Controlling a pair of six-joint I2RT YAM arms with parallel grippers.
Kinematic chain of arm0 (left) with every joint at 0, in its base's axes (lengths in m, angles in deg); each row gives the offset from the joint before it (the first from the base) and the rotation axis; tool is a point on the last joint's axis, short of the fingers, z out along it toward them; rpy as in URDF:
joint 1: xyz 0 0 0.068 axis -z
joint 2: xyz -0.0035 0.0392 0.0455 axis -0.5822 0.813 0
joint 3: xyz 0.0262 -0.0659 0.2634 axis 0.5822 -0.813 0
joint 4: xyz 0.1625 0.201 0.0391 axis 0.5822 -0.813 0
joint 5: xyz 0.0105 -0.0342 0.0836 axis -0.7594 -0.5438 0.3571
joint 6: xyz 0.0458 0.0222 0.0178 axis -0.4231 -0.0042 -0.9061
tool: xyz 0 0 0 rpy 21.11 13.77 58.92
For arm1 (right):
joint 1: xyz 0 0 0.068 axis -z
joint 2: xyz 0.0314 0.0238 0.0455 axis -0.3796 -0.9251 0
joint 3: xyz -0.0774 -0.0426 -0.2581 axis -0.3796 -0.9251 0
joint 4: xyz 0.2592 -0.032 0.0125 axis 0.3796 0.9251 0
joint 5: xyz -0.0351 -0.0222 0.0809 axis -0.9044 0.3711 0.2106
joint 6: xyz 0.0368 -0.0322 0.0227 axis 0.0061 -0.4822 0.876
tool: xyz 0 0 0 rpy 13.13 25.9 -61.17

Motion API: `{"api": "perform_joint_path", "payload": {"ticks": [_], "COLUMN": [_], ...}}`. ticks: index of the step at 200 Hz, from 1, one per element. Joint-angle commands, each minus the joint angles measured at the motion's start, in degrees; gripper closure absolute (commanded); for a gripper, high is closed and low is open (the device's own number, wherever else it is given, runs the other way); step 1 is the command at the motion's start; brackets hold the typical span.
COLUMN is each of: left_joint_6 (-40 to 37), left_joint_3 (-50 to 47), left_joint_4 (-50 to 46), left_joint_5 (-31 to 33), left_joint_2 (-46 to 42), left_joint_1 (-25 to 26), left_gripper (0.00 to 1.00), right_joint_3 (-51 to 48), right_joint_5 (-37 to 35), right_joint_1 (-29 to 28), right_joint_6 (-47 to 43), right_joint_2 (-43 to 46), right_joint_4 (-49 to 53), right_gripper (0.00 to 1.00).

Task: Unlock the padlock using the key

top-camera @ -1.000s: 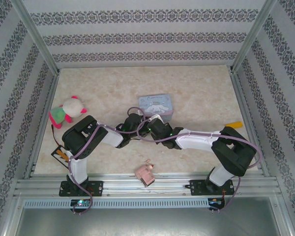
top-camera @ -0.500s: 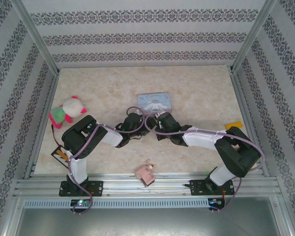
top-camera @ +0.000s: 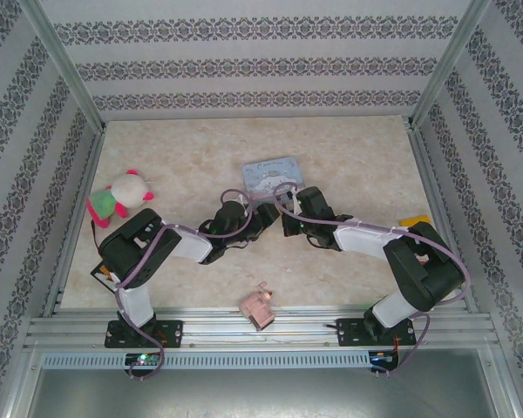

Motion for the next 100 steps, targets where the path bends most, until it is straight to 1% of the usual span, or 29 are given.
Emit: {"api": "perform_joint_path", "payload": {"ticks": [1,16,55,66,100], "left_joint_6": [-3.96,-6.57,-15.41,-18.09,-26.65], "left_joint_3": [-0.83,-0.97,-1.14,-1.15,-1.48], "left_joint_4": [-1.3,-3.04,-12.68,-16.28,-26.02], "left_joint_5": [2.2,3.05,7.9,10.31,17.87], "left_joint_2": [-3.96,-6.18,-14.32,-17.25,-25.97], "left_joint_1": [0.16,0.07,-0.02,-0.02,-0.11], "left_gripper": [0.11,0.0,0.01,0.01,0.01], "right_joint_3": [-0.72,-0.9,-0.99,-0.85,-0.47], "right_joint_5": [2.04,1.96,1.74,1.53,0.34], "right_joint_1": [0.89,1.03,1.03,0.88,0.59], "right_joint_6": [2.24,2.77,3.32,3.23,2.89], "right_joint_2": [-0.16,-0.3,-1.44,-1.77,-2.76], "right_joint_4": [-2.3,-2.27,-2.34,-2.22,-1.49], "right_gripper": [1.0,1.0,0.99,0.97,0.96]}}
